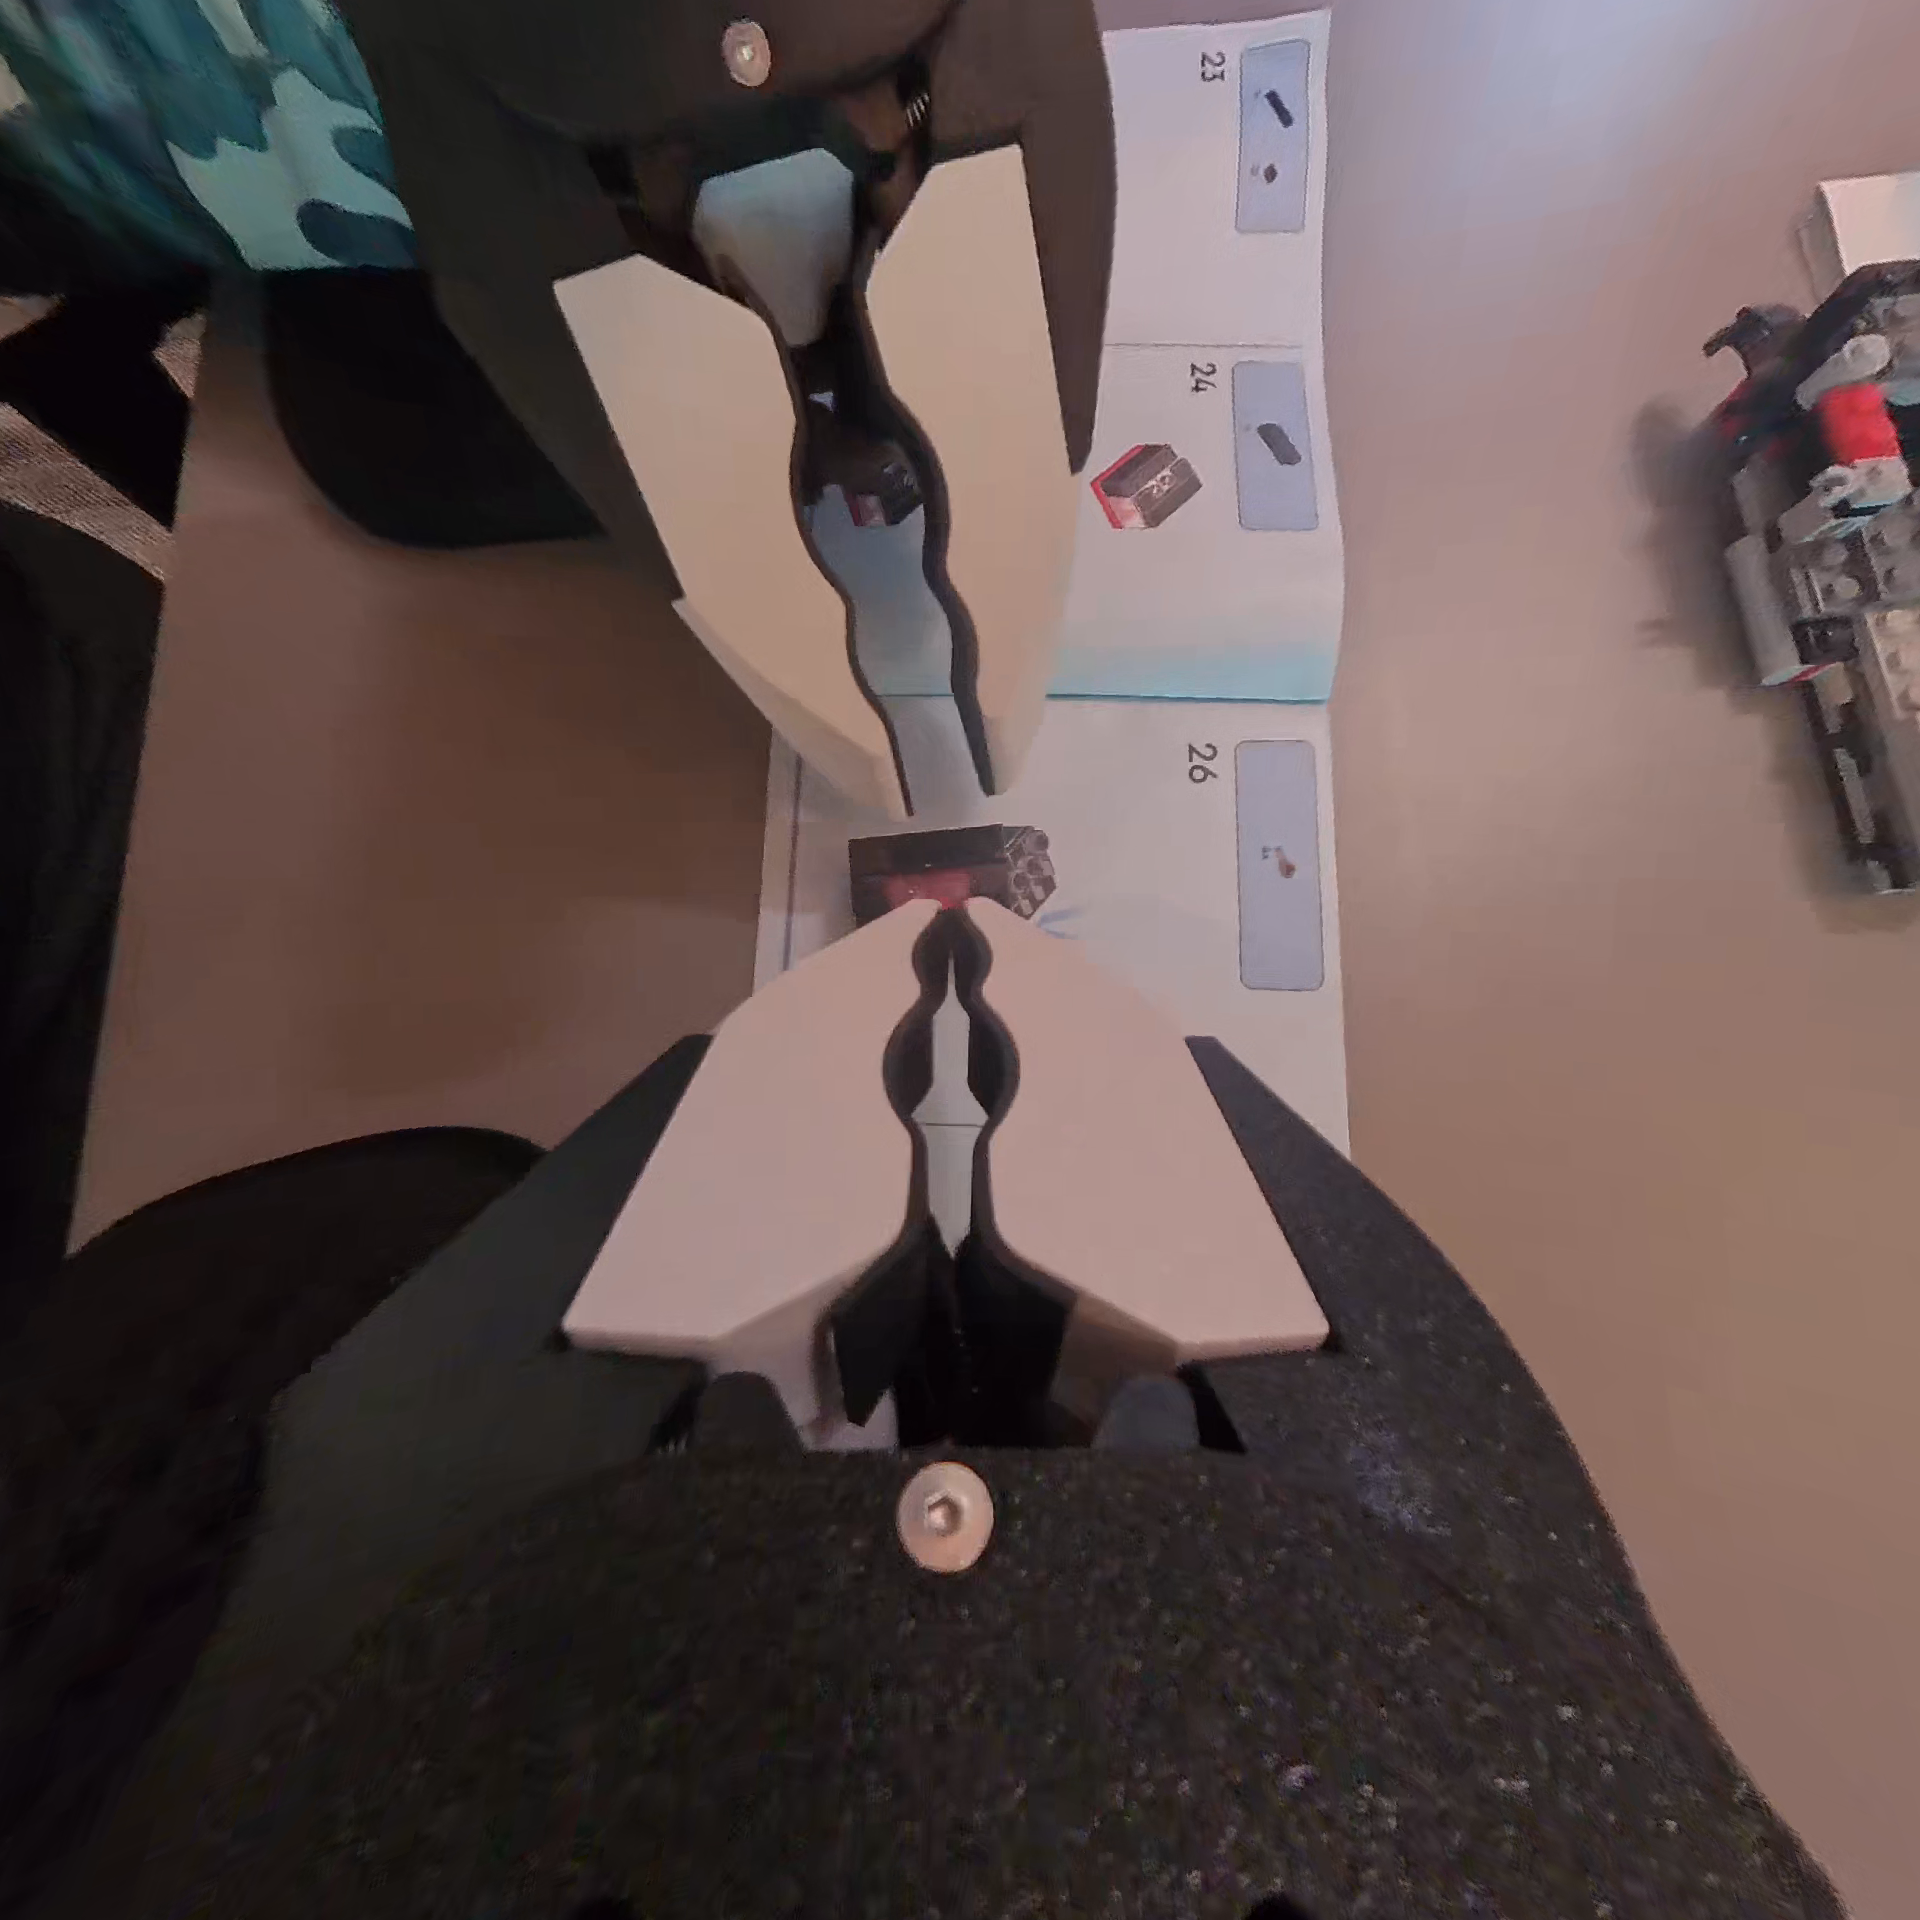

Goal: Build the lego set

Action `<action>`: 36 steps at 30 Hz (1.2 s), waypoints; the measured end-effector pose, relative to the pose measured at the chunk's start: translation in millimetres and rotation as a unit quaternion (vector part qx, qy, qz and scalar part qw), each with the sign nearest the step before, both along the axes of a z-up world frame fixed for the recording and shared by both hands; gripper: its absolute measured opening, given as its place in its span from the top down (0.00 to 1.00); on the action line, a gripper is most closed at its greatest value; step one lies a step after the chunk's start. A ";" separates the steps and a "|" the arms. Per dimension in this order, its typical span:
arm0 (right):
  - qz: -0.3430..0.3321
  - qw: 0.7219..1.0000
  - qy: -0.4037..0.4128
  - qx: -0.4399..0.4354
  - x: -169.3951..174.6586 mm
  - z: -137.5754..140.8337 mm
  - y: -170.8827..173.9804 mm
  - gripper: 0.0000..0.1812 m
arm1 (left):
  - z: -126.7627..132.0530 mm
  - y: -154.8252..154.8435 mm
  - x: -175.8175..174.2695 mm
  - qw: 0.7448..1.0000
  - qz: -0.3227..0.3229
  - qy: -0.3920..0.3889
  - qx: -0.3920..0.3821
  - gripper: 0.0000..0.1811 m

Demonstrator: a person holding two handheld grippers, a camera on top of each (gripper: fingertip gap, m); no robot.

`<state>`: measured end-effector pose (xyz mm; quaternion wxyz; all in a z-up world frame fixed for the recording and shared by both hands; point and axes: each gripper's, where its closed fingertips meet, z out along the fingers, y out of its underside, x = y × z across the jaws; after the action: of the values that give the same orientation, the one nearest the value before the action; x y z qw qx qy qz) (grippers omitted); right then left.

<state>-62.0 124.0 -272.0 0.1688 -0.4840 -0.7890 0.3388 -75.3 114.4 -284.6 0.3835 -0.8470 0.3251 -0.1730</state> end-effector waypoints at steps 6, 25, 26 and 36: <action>0.022 0.999 -0.025 0.013 -2.6 -15.8 -8.7 1.00 | -8.1 1.4 2.2 1.000 -0.009 0.006 -0.014 0.99; -0.019 0.999 0.034 -0.012 -8.2 -8.2 8.6 0.93 | -4.5 9.4 -1.0 0.999 0.005 -0.033 0.000 1.00; -0.019 0.999 0.031 -0.016 -8.0 -9.4 9.2 0.92 | -2.8 9.4 -0.9 0.999 0.005 -0.038 0.002 1.00; -0.010 0.999 0.029 -0.042 -7.8 -15.4 5.3 0.95 | 0.8 7.0 10.5 0.996 -0.002 -0.079 -0.049 0.97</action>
<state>-69.8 129.4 -287.4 0.1750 -0.4885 -0.7637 0.3840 -64.9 121.4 -283.8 0.3655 -0.8479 0.2865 -0.2557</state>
